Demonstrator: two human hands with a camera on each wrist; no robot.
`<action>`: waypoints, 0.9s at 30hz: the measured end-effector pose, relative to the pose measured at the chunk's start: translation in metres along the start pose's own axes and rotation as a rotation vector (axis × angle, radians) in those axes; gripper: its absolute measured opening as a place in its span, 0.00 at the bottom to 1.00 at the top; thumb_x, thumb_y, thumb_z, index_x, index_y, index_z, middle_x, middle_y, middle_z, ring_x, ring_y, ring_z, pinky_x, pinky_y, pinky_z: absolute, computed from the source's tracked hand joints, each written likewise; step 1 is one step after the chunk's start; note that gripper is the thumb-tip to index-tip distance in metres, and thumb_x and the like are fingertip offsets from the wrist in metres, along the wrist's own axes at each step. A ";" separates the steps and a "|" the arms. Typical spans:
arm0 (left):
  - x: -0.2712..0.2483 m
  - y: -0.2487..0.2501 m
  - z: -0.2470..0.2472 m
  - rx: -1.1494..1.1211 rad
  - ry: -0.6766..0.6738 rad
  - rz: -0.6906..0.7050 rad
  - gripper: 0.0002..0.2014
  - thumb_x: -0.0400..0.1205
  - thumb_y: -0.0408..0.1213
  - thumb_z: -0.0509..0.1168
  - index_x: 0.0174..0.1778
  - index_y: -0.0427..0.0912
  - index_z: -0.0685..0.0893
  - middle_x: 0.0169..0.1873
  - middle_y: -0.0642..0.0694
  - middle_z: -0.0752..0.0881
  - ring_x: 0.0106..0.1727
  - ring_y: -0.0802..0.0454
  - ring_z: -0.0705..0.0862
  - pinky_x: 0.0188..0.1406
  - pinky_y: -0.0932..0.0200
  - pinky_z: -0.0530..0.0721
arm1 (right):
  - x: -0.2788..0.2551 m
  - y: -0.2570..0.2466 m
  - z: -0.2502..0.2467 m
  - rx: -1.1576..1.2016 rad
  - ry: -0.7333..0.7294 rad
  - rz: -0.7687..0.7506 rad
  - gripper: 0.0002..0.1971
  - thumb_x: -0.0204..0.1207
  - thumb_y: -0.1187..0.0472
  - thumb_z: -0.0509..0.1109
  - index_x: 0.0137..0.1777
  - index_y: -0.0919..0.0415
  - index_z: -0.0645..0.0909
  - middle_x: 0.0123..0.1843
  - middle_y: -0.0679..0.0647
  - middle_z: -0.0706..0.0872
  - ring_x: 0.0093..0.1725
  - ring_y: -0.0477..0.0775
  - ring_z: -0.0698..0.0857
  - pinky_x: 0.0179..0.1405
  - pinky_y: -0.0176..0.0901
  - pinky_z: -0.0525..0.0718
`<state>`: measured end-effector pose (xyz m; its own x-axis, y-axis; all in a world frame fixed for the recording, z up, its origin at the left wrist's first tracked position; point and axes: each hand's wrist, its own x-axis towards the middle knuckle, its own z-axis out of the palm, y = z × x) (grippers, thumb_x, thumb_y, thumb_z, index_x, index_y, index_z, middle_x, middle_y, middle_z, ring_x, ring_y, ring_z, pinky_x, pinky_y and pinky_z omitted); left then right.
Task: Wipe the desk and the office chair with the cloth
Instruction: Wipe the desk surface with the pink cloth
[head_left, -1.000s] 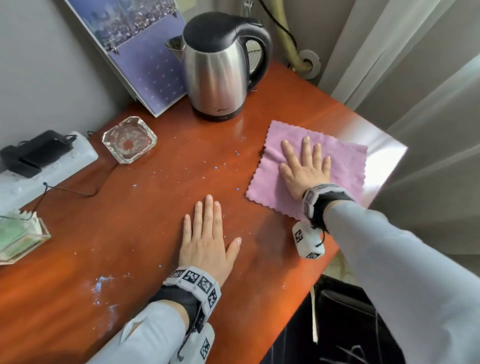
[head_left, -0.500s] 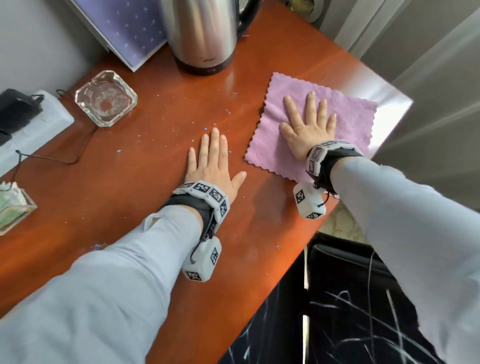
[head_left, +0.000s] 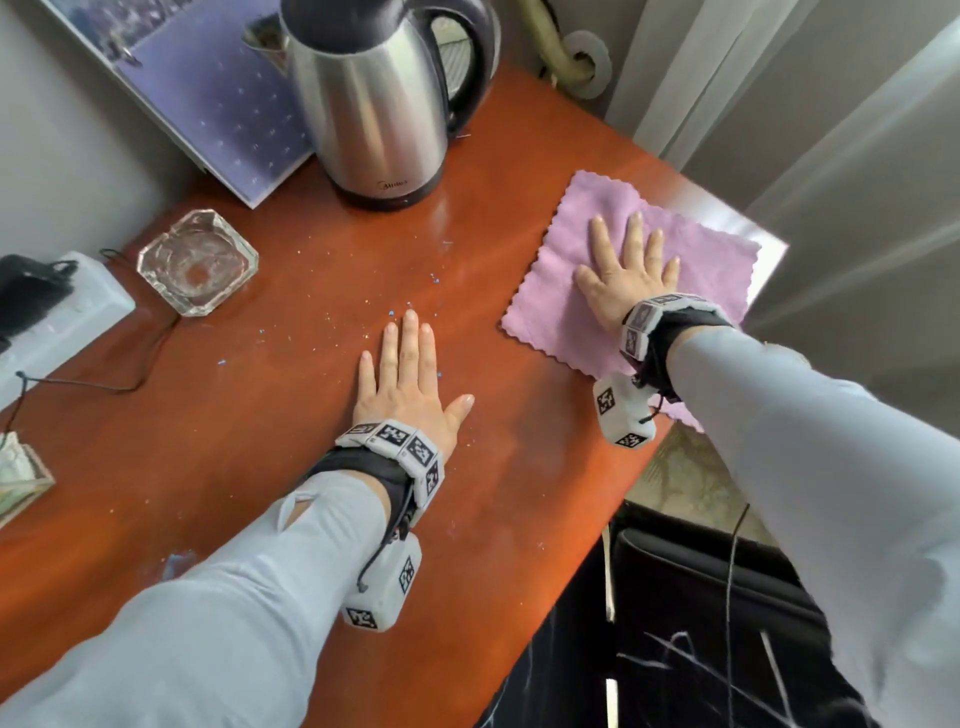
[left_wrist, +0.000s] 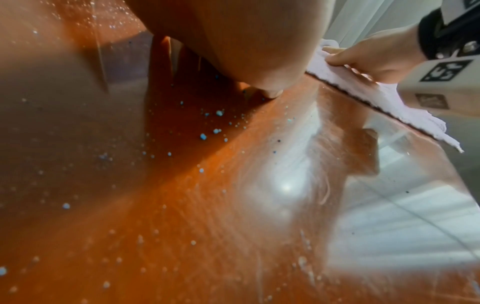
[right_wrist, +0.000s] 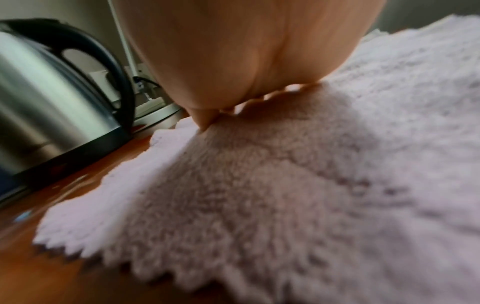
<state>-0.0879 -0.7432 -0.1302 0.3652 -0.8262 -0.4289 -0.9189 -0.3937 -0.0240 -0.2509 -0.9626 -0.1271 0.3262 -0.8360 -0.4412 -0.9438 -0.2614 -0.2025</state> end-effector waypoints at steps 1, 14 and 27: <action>0.000 0.000 0.001 0.006 -0.005 0.002 0.43 0.87 0.64 0.41 0.85 0.38 0.29 0.84 0.42 0.25 0.86 0.43 0.31 0.86 0.39 0.43 | 0.007 0.008 -0.006 0.015 0.004 0.042 0.31 0.86 0.42 0.45 0.85 0.37 0.36 0.87 0.53 0.30 0.85 0.62 0.31 0.82 0.67 0.33; -0.002 -0.001 0.007 -0.016 0.073 0.006 0.44 0.84 0.63 0.40 0.86 0.37 0.32 0.85 0.41 0.29 0.87 0.42 0.33 0.86 0.38 0.43 | 0.061 -0.078 -0.014 -0.065 -0.026 -0.033 0.33 0.84 0.36 0.47 0.85 0.36 0.35 0.86 0.57 0.27 0.84 0.67 0.30 0.80 0.70 0.32; -0.003 0.001 0.012 0.005 0.080 0.005 0.44 0.86 0.63 0.42 0.85 0.36 0.31 0.85 0.40 0.29 0.87 0.42 0.33 0.85 0.37 0.43 | 0.059 -0.097 -0.010 -0.097 -0.068 -0.059 0.32 0.81 0.33 0.44 0.82 0.28 0.34 0.86 0.51 0.27 0.85 0.68 0.32 0.81 0.72 0.37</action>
<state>-0.0915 -0.7360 -0.1401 0.3714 -0.8575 -0.3559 -0.9213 -0.3879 -0.0270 -0.1410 -0.9915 -0.1246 0.3812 -0.7840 -0.4899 -0.9225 -0.3571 -0.1462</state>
